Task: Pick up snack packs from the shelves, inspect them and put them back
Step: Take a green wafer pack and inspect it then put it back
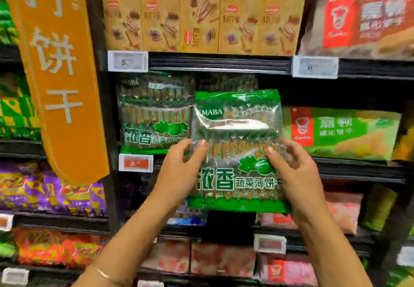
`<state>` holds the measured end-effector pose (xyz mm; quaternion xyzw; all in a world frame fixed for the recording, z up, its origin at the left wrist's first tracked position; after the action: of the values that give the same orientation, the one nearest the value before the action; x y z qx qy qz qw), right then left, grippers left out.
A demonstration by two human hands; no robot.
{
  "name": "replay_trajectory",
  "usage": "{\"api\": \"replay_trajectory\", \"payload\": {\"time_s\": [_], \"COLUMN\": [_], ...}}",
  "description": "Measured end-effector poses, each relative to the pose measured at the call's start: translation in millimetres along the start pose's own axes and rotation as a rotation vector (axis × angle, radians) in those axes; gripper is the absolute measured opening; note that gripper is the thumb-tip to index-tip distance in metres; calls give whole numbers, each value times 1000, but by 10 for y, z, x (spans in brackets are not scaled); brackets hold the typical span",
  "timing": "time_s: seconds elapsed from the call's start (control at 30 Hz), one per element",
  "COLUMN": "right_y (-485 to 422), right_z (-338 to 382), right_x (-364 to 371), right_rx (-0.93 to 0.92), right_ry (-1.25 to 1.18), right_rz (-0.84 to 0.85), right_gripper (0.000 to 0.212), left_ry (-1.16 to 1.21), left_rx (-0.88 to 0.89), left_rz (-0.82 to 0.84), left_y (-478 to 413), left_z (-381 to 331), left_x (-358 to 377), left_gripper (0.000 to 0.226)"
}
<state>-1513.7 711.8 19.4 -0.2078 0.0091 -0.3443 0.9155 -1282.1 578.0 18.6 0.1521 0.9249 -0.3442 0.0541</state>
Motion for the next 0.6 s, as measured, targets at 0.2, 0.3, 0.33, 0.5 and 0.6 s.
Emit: {"api": "replay_trajectory", "payload": {"time_s": [0.2, 0.3, 0.33, 0.5, 0.6], "right_y": [-487, -606, -634, -715, -820], "right_z": [244, 177, 172, 412, 447], "right_x": [141, 92, 68, 193, 297], "right_rx": [-101, -86, -89, -210, -235], "right_ry": [39, 15, 15, 135, 207], "right_rz": [-4, -10, -25, -23, 7], "right_gripper": [30, 25, 22, 28, 30], "left_ry": [-257, -276, -290, -408, -529], "left_rx": [143, 204, 233, 289, 271], "left_rz": [-47, -75, -84, -192, -219], "left_y": [-487, -537, -541, -644, -694], "left_z": [-176, -287, -347, -580, -660], "left_x": [-64, -44, -26, -44, -61], "left_gripper": [56, 48, 47, 47, 44]}}
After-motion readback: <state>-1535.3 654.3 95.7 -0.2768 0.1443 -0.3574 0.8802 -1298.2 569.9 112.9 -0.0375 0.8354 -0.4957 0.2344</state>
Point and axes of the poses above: each hand's wrist, its own y-axis away from the middle knuckle, its own x-axis out of the palm, z = x × y, the point moved 10 cm from there along -y, towards the middle knuckle, and after that the axes turned 10 degrees about x, right-handed, at the moved point
